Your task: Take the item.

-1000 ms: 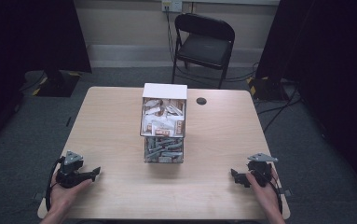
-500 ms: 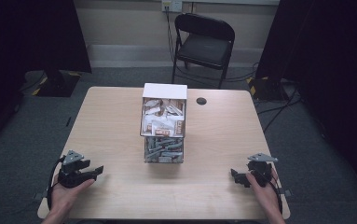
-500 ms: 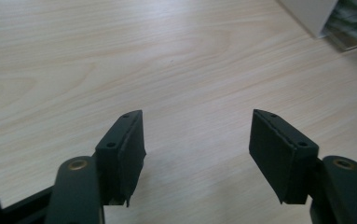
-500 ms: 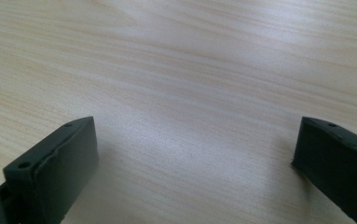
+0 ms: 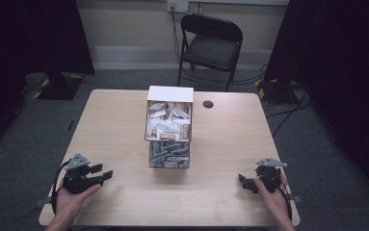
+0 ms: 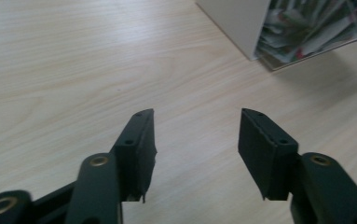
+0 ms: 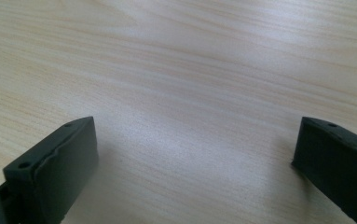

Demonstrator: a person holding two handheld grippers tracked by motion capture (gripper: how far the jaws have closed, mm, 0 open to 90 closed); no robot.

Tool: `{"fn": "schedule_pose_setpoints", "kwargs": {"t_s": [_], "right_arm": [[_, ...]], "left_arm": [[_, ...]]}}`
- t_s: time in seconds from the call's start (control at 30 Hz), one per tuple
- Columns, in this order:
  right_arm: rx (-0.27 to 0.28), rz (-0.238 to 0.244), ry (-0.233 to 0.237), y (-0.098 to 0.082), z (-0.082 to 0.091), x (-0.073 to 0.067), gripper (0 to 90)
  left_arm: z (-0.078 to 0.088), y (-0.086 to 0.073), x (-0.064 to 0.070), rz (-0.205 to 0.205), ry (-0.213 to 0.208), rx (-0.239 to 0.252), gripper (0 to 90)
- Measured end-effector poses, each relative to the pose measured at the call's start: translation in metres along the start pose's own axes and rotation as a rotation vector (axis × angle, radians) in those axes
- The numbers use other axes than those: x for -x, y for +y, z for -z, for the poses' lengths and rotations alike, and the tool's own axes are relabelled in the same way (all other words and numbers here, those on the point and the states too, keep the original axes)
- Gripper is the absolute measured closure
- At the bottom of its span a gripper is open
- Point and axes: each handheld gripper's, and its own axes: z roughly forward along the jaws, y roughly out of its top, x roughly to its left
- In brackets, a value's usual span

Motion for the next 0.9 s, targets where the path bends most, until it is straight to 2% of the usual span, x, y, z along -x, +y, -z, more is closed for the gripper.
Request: {"fn": "schedule_pose_setpoints", "kwargs": {"t_s": [0.2, 0.3, 0.43, 0.47, 0.73, 0.8, 0.87, 0.9], "right_arm": [[0.0, 0.0, 0.0, 0.0, 0.0, 0.0, 0.0], [0.0, 0.0, 0.0, 0.0, 0.0, 0.0, 0.0], [-0.001, 0.001, 0.001, 0.0, 0.0, 0.0, 0.0], [0.0, 0.003, 0.002, 0.0, 0.0, 0.0, 0.0], [0.0, 0.004, 0.002, 0.0, 0.0, 0.0, 0.0], [0.0, 0.002, 0.003, 0.0, 0.0, 0.0, 0.0], [0.0, 0.003, 0.003, 0.0, 0.0, 0.0, 0.0], [0.0, 0.003, 0.003, 0.0, 0.0, 0.0, 0.0]], "left_arm": [[0.004, 0.007, 0.009, -0.039, -0.039, 0.016, 47.6], [0.004, 0.009, 0.012, -0.037, -0.052, 0.013, 47.5], [0.006, 0.013, 0.018, -0.062, -0.09, 0.035, 48.5], [0.006, 0.014, 0.02, -0.067, -0.086, 0.037, 48.9], [0.003, 0.022, 0.031, -0.095, -0.134, 0.052, 49.4], [0.001, 0.024, 0.034, -0.117, -0.142, 0.047, 49.9], [-0.001, 0.028, 0.038, -0.117, -0.176, 0.052, 52.3], [-0.001, 0.028, 0.038, -0.117, -0.176, 0.052, 53.2]]}}
